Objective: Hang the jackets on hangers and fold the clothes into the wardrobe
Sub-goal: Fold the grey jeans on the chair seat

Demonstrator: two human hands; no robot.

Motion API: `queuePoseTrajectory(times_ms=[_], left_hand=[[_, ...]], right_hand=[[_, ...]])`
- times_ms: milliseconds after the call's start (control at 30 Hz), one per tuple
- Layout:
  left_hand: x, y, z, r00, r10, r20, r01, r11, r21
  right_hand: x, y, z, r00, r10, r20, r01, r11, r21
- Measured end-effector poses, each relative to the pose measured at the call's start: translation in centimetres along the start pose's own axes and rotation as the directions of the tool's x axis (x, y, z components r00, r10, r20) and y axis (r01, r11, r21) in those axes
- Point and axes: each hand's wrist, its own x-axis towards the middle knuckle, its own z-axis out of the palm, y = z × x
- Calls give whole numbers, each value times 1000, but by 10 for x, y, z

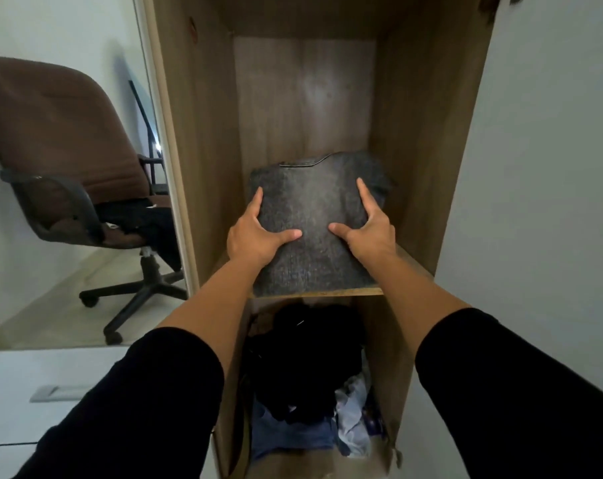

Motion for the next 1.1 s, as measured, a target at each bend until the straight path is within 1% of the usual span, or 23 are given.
queuePoseTrajectory(times_ms=[100, 233, 333, 433, 600, 700, 800, 933, 1000, 1033, 1100], left_hand=[[16, -9, 12, 999, -43, 28, 42, 999, 25], [60, -26, 42, 987, -122, 104, 115, 991, 71], [94, -50, 76, 975, -177, 132, 162, 980, 119], [135, -68, 103, 973, -185, 140, 167, 977, 134], [201, -87, 137, 969, -190, 155, 165, 973, 159], [233, -100, 152, 968, -199, 153, 171, 969, 180], [255, -108, 162, 974, -189, 129, 157, 962, 222], [270, -115, 169, 973, -201, 110, 166, 948, 272], [271, -116, 171, 968, -220, 119, 178, 940, 291], [269, -115, 172, 967, -229, 114, 181, 927, 328], [262, -110, 171, 970, -228, 84, 165, 873, 459]], right_hand=[[18, 15, 8, 999, 41, 31, -40, 998, -50], [69, 44, 25, 982, 165, 96, -151, 979, -137], [109, 81, 46, 964, 243, 110, -221, 959, -178], [151, 109, 64, 957, 270, 106, -244, 947, -209], [223, 142, 94, 949, 278, 151, -246, 948, -202], [253, 159, 111, 952, 253, 170, -215, 953, -213], [275, 170, 124, 963, 214, 165, -165, 948, -271], [291, 175, 133, 961, 219, 166, -148, 922, -358], [289, 172, 134, 965, 221, 141, -157, 918, -364], [284, 169, 134, 969, 223, 110, -166, 909, -382], [269, 162, 131, 977, 212, 5, -184, 856, -484]])
